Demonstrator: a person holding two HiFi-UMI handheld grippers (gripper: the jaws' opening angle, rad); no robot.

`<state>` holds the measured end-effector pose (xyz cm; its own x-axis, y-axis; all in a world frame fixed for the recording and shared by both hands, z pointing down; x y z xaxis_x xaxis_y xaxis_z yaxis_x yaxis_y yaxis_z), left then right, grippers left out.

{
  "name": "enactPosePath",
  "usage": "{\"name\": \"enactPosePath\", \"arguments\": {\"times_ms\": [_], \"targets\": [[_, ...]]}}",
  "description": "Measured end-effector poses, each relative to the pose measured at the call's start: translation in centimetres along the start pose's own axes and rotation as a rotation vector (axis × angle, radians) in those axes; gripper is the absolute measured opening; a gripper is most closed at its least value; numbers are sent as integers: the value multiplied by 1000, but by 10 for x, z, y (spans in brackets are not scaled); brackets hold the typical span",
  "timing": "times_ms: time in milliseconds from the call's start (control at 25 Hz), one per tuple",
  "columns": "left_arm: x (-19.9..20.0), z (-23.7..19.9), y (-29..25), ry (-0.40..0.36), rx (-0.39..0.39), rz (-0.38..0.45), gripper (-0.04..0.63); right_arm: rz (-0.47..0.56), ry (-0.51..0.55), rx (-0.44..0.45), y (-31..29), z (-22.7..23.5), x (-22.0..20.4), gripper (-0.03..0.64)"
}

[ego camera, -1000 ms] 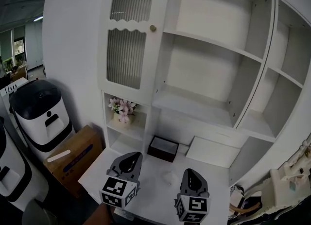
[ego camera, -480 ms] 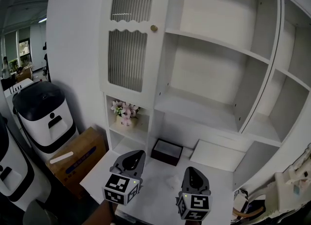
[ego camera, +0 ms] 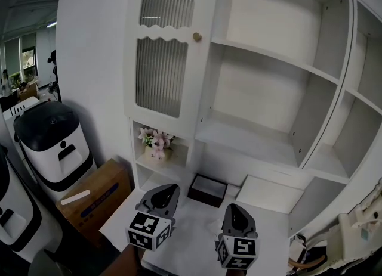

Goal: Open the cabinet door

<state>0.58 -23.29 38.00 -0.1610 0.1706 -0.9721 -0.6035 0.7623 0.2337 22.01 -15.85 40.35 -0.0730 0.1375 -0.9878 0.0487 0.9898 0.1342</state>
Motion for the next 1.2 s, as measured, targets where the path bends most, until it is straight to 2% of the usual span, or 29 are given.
{"name": "enactPosePath", "arguments": {"times_ms": [240, 480, 720, 1200], "targets": [[20, -15, -13, -20, -2, 45, 9, 62, 20, 9, -22, -2, 27, 20], [72, -25, -39, -67, -24, 153, 9, 168, 75, 28, -52, -2, 81, 20], [114, -36, -54, -96, -15, 223, 9, 277, 122, 23, -72, -3, 137, 20], [134, -37, -66, -109, -42, 257, 9, 286, 133, 35, -78, -13, 150, 20]]}}
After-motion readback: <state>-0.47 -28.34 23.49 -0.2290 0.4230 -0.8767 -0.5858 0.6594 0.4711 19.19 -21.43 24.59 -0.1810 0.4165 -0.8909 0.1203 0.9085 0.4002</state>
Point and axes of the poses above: the fingertips, and each gripper's own axes: y backward along the fingers, z to its right, x out of its top, the point moved 8 cm from there along y, backward along the fingers, and after that the axes turned 10 degrees about z, right-handed, at the moved point
